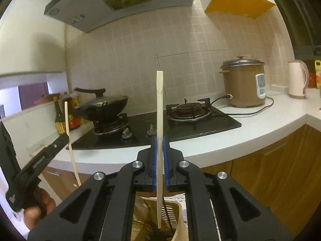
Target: Organize utensils
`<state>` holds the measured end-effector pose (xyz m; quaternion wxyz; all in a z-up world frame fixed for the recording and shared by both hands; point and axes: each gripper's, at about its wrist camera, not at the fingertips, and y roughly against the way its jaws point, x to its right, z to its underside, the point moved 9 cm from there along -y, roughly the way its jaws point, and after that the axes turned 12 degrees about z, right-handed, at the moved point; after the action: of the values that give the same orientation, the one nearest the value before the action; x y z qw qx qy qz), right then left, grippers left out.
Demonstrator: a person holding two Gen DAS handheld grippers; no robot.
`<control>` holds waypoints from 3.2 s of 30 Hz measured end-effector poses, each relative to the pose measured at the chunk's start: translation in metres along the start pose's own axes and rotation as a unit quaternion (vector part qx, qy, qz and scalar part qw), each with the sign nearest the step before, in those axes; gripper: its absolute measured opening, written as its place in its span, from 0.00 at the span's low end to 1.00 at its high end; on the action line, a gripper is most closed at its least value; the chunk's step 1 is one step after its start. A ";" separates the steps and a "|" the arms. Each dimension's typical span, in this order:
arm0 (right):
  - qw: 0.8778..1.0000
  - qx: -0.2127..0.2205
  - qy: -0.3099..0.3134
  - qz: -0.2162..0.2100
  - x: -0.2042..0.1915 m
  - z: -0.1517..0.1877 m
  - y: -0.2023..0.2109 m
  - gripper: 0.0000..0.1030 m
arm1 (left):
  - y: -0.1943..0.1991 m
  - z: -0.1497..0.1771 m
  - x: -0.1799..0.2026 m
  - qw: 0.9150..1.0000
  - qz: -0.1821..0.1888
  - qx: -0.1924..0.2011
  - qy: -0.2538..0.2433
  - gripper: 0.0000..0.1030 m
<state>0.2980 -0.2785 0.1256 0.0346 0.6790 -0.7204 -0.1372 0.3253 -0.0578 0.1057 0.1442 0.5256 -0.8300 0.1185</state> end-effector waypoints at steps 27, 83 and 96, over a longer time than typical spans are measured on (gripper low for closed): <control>0.998 -0.062 0.007 -0.007 0.018 0.070 0.103 0.68 | 0.123 0.034 0.019 0.996 0.036 -0.085 -0.009 0.62; 0.986 0.016 0.108 0.129 0.017 0.142 0.145 0.92 | 0.159 0.125 0.031 0.979 -0.118 -0.114 -0.121 0.93; 0.987 0.005 0.098 0.130 0.023 0.143 0.141 0.92 | 0.155 0.129 0.033 0.977 -0.119 -0.124 -0.130 0.93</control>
<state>0.1257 -0.2739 0.0198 0.1193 0.5901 -0.7962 -0.0606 0.1562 -0.0652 -0.0095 0.1123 0.6093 -0.7816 -0.0724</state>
